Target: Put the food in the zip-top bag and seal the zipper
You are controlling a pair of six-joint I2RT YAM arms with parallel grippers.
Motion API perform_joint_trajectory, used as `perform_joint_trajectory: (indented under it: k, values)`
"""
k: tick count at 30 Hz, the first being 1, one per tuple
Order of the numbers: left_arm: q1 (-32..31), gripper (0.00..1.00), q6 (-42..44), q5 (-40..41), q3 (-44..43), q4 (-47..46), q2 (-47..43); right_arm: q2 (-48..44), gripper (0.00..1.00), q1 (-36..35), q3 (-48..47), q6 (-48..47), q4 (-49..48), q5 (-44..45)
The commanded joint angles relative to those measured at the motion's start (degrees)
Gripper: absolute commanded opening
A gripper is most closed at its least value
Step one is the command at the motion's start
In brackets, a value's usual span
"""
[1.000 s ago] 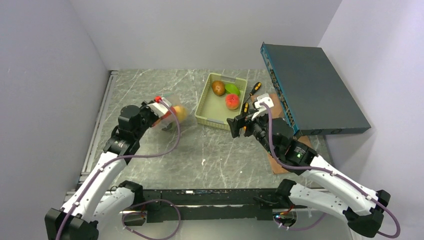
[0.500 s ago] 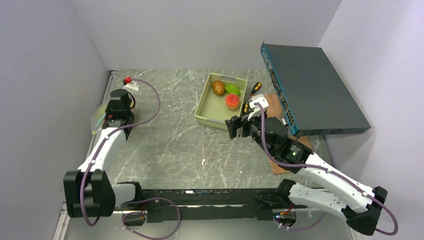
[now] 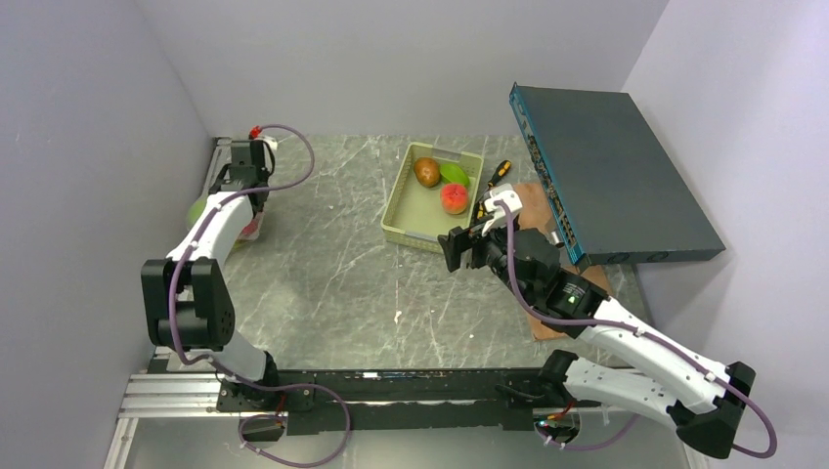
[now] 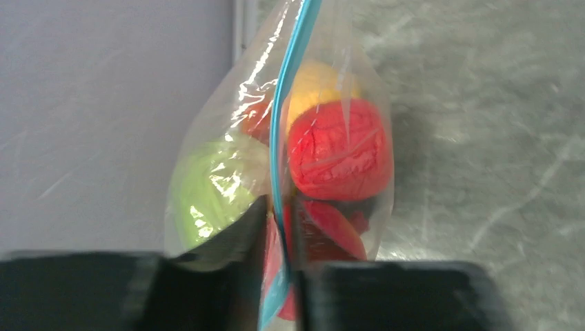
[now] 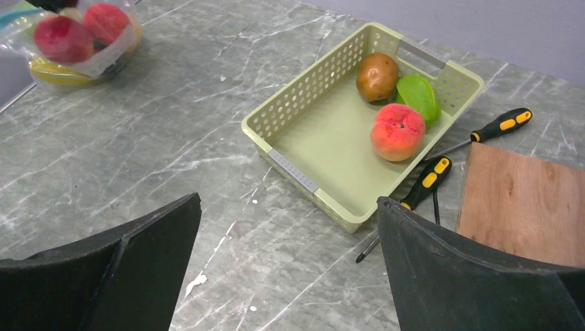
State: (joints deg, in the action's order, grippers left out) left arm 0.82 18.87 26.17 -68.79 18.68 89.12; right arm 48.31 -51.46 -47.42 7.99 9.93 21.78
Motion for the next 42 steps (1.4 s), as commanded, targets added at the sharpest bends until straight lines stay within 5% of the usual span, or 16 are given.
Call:
perform_joint_trajectory:
  k: [1, 8, 16, 21, 31, 42]
  values:
    - [-2.32, 0.31, -5.65, -6.6, -3.53, 7.64, 0.19, -1.98, 1.0, -0.06, -0.22, 0.54, -1.06, 0.09]
    - [-4.52, 0.7, -7.35, -15.12, -0.93, 7.44, -6.55, -4.43, 1.0, -0.09, -1.58, 0.21, 1.47, 1.4]
    - [-9.62, 0.86, -5.93, -21.38, 5.48, 1.53, -18.76, -7.05, 1.0, -0.11, -5.95, -1.22, 6.65, 3.26]
    - [-10.8, 0.97, -9.89, -29.9, 0.28, 5.64, -23.34, -7.16, 1.0, -0.09, -12.13, -1.61, 12.2, 7.28]
    - [-10.84, 1.0, -24.82, -45.3, -10.49, 8.51, -40.58, -14.59, 1.0, -0.06, -25.17, -3.19, 19.92, 10.85]
    - [-10.84, 1.0, -33.78, -42.68, -6.53, -0.94, -57.71, -22.29, 1.0, -0.05, -27.64, -9.61, 12.12, 16.46]
